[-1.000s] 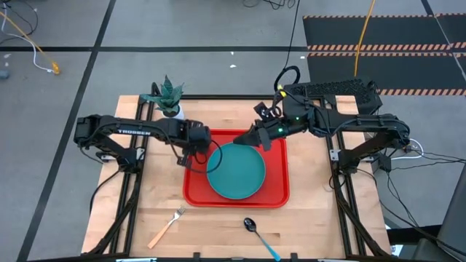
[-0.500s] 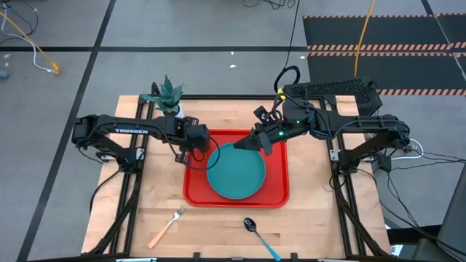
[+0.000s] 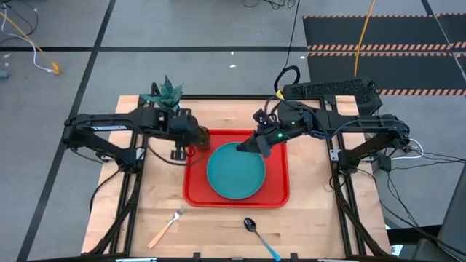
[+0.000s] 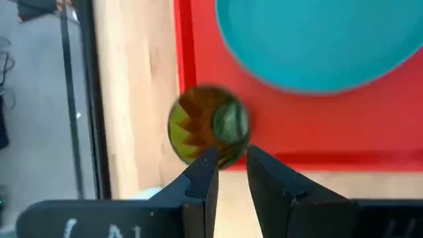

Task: Pick and place plate/cup/fork/spoon on tray
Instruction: Put the blue spoon on the red tray to the right of the blue plate

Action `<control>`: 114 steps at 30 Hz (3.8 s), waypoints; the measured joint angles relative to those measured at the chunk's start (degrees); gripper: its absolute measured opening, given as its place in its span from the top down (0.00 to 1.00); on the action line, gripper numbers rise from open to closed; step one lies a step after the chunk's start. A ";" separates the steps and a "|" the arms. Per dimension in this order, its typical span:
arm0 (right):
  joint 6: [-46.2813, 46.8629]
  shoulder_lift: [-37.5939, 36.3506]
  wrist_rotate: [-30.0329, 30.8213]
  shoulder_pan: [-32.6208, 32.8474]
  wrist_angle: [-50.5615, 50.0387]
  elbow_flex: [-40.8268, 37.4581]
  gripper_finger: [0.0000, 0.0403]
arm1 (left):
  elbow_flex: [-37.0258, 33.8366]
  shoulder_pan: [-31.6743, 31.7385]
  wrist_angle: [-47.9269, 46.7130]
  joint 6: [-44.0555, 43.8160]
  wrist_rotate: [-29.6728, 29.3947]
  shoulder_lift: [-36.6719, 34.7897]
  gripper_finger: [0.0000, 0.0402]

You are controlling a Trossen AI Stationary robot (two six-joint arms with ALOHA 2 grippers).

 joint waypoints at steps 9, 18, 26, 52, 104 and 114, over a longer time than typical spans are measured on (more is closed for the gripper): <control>-3.00 0.02 -0.44 0.83 2.56 -1.60 0.93 | 21.33 -8.52 -1.25 -29.21 1.22 -0.08 0.80; 0.07 0.15 12.67 0.68 57.47 -13.44 0.93 | 29.70 -14.35 20.36 -45.99 1.29 -1.15 0.80; -0.16 0.01 25.55 1.09 96.00 -22.57 0.93 | 28.45 -17.17 44.28 -38.76 5.65 -0.80 0.80; 12.79 -0.19 19.18 27.30 -27.05 17.57 0.93 | 11.73 -21.39 16.82 -54.99 5.04 -9.18 0.80; 35.24 43.43 8.78 37.47 -32.81 12.29 0.42 | -7.09 -18.09 11.48 -57.66 11.48 -20.34 0.79; 37.65 43.10 8.96 36.70 -31.99 10.51 0.60 | -7.09 -18.09 11.55 -58.07 12.29 -20.34 0.79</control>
